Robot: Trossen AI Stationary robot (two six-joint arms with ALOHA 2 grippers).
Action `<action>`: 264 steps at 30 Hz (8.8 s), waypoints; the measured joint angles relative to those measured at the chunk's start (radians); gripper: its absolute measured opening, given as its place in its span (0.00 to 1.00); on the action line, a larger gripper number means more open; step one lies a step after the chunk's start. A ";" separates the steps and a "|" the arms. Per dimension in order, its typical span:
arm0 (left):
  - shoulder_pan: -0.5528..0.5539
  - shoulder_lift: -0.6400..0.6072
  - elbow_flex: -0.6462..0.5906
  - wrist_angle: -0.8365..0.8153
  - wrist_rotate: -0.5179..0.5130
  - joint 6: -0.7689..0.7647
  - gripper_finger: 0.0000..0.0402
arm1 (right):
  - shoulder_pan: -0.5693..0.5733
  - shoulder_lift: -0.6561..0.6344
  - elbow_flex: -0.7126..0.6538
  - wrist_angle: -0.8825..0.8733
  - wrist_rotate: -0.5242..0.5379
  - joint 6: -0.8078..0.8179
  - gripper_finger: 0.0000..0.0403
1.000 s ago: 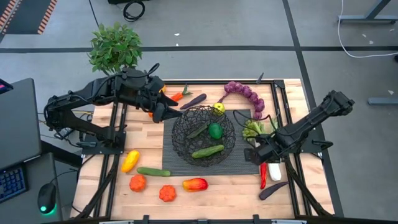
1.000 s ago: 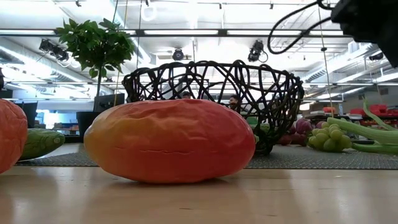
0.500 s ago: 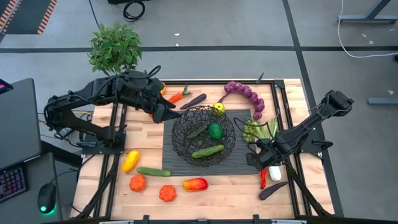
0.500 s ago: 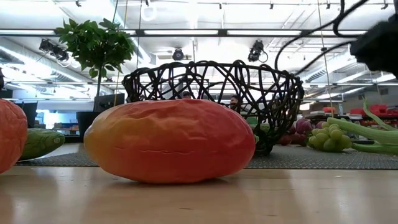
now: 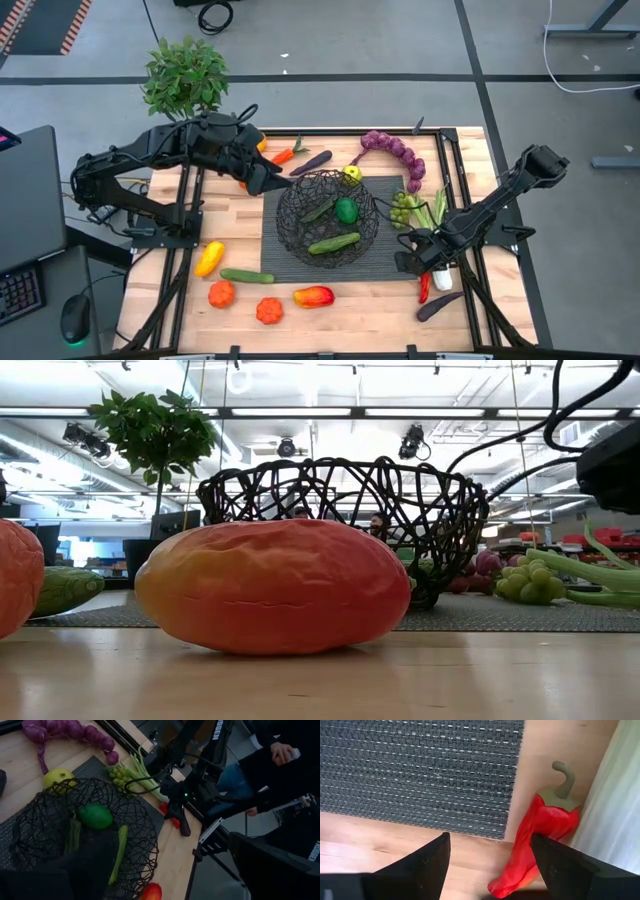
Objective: Build produce basket
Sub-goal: Put the red chili pepper into the black basket, then put the grapes into the black basket
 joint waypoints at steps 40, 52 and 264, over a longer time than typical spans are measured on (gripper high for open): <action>0.000 -0.008 0.000 -0.003 0.099 -0.051 0.95 | 0.060 0.014 0.059 0.011 -0.112 0.104 0.64; 0.000 -0.008 0.000 -0.003 0.117 0.000 0.95 | 0.103 0.126 0.062 0.014 -0.171 0.114 0.64; -0.002 -0.008 0.001 -0.207 0.129 0.106 0.95 | -0.393 -0.090 0.131 0.554 0.382 -0.526 0.69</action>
